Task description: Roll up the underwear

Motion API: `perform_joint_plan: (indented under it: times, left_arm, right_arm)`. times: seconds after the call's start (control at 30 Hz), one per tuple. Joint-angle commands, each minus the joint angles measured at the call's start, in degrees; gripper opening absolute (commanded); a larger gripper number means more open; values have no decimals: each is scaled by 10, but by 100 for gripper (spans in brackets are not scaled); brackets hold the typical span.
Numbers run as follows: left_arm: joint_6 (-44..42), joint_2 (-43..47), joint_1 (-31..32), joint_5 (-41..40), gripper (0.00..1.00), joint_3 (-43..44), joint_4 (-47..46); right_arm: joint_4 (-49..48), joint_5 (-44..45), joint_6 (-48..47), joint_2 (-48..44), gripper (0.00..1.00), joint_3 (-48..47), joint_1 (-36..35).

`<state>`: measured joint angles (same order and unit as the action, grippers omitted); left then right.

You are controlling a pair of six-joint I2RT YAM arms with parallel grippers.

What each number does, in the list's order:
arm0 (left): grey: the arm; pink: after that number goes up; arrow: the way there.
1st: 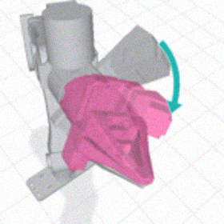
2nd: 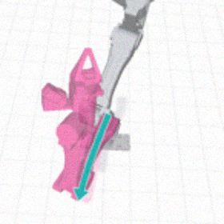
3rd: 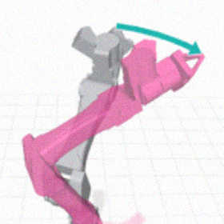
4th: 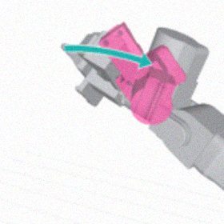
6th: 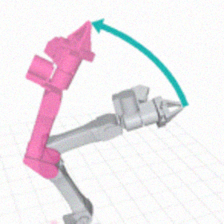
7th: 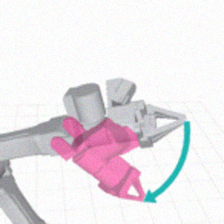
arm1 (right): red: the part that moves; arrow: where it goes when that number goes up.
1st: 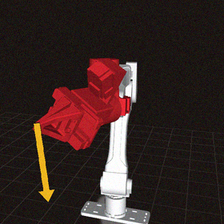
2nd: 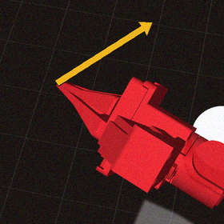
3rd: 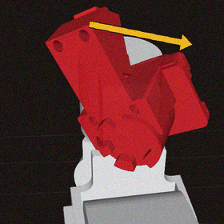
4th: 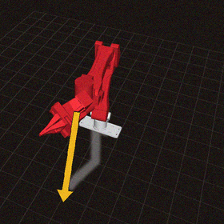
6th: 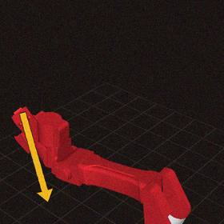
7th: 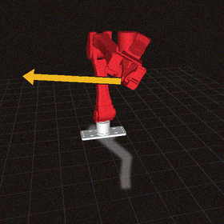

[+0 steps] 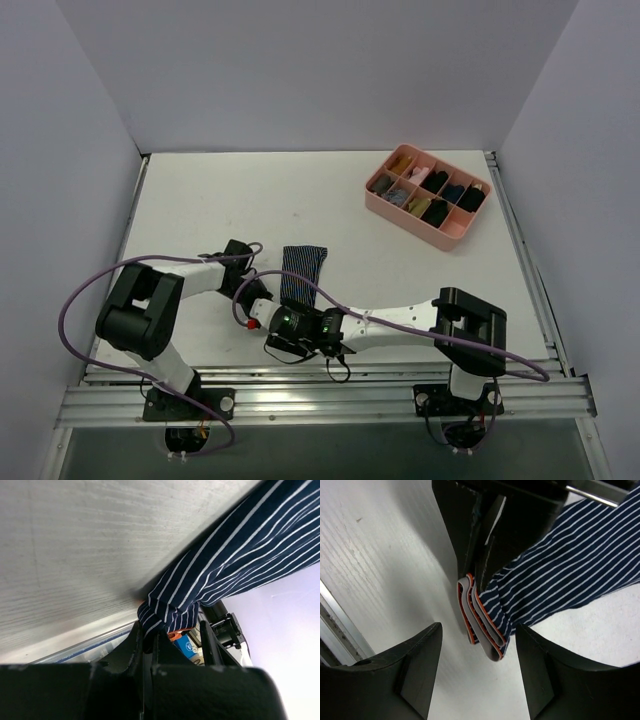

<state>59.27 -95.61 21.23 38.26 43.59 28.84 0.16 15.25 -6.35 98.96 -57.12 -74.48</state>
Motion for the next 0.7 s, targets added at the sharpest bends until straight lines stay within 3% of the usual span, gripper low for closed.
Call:
perform_joint_plan:
  times: [0.0, 0.3, 0.67]
  left_arm:
    - [17, 0, -7, 23, 2, 11, 3]
    - [81, -3, -14, 59, 2, -4, -35]
    - [74, -28, -18, 70, 2, -4, -22]
  right_arm:
    - [-33, 14, -14, 8, 56, -4, -3]
    - [-67, 19, -10, 28, 55, 4, -4]
    - [-114, 99, 3, 41, 46, 42, -5]
